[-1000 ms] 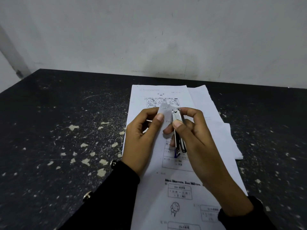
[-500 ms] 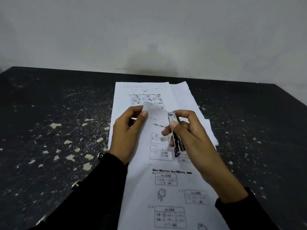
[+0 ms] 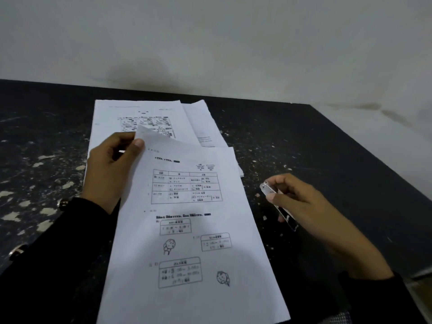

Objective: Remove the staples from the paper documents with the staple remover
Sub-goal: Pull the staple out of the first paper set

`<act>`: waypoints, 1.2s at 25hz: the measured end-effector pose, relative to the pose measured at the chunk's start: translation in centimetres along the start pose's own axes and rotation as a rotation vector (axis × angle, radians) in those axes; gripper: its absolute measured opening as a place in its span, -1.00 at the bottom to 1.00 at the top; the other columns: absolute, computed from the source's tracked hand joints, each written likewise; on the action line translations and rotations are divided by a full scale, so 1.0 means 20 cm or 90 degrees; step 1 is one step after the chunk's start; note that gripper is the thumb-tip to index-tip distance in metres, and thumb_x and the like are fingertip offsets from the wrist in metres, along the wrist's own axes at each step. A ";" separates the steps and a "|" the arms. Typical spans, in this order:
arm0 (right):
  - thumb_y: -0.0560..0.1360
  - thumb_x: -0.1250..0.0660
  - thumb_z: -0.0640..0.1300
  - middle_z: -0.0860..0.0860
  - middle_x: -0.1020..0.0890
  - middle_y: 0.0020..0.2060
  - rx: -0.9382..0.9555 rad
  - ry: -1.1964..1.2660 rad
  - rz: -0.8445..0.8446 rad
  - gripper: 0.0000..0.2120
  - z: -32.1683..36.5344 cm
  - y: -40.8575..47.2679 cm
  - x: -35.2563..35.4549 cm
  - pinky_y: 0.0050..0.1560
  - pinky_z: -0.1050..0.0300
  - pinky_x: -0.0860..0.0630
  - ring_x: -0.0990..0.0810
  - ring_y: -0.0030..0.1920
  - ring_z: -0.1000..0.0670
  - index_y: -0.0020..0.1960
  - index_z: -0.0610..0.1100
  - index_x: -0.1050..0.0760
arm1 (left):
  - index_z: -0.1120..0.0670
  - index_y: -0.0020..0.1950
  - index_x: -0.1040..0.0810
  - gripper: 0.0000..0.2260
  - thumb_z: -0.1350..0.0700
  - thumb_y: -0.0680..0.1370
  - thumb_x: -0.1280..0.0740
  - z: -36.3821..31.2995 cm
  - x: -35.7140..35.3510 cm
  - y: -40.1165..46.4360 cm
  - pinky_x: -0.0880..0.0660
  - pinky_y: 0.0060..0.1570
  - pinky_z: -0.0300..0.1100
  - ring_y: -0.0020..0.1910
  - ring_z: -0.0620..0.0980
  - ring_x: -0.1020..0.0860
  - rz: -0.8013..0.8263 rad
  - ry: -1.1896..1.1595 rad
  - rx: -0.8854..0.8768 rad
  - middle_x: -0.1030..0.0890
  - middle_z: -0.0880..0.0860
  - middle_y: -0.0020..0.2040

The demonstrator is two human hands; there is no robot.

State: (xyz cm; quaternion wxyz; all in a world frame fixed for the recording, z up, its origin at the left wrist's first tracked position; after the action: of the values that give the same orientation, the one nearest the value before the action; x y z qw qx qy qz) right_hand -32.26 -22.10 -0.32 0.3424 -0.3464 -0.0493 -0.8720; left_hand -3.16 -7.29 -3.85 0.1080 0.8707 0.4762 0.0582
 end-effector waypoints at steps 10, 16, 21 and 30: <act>0.48 -0.35 0.01 0.12 -0.57 0.05 -0.002 -0.433 -0.038 -0.74 0.00 -0.05 0.06 0.16 -0.06 -0.47 -0.54 0.11 0.01 0.16 0.21 -0.51 | -0.17 -0.13 -0.57 -0.84 0.10 0.56 -0.34 0.00 0.00 -0.01 -0.49 -0.14 -0.31 -0.25 -0.28 -0.55 0.005 0.022 -0.019 -0.61 -0.13 -0.13; 0.50 -0.32 0.00 0.16 -0.57 0.09 -0.018 -0.551 -0.046 -0.71 0.05 -0.07 0.09 0.12 -0.01 -0.36 -0.53 0.15 0.01 0.20 0.25 -0.50 | -0.17 -0.11 -0.58 -0.85 0.10 0.56 -0.34 -0.01 0.00 -0.01 -0.51 -0.10 -0.27 -0.21 -0.20 -0.57 0.009 0.020 -0.018 -0.62 -0.12 -0.11; 0.49 -0.35 0.05 0.06 -0.60 0.08 -0.015 -0.405 -0.073 -0.63 0.03 -0.04 0.14 0.05 0.06 -0.46 -0.54 0.04 0.03 0.29 0.09 -0.49 | -0.14 -0.09 -0.58 -0.85 0.12 0.57 -0.33 -0.02 -0.02 -0.02 -0.52 -0.08 -0.19 -0.20 -0.15 -0.57 0.016 0.022 -0.016 -0.63 -0.08 -0.10; 0.56 -0.22 -0.17 -0.10 -0.69 -0.02 -0.036 0.226 -0.012 -0.72 0.13 0.09 -0.02 0.02 0.03 -0.52 -0.61 -0.07 0.01 -0.20 -0.04 -0.65 | -0.08 -0.03 -0.59 -0.90 0.13 0.57 -0.33 -0.01 -0.01 -0.02 -0.54 -0.03 -0.07 -0.14 -0.02 -0.58 0.012 0.016 -0.013 -0.63 -0.04 -0.09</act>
State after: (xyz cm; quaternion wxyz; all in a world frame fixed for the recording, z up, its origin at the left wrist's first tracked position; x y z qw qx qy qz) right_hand -29.32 -22.40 1.12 0.3276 -0.1962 0.0328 -0.9236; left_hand -3.62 -7.30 -3.71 0.1101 0.8732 0.4689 0.0751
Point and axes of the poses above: each hand's wrist, its own y-axis towards the middle knuckle, its own x-axis out of the back of the hand, z = x × y, the point moved 6 cm from there along y, towards the middle knuckle
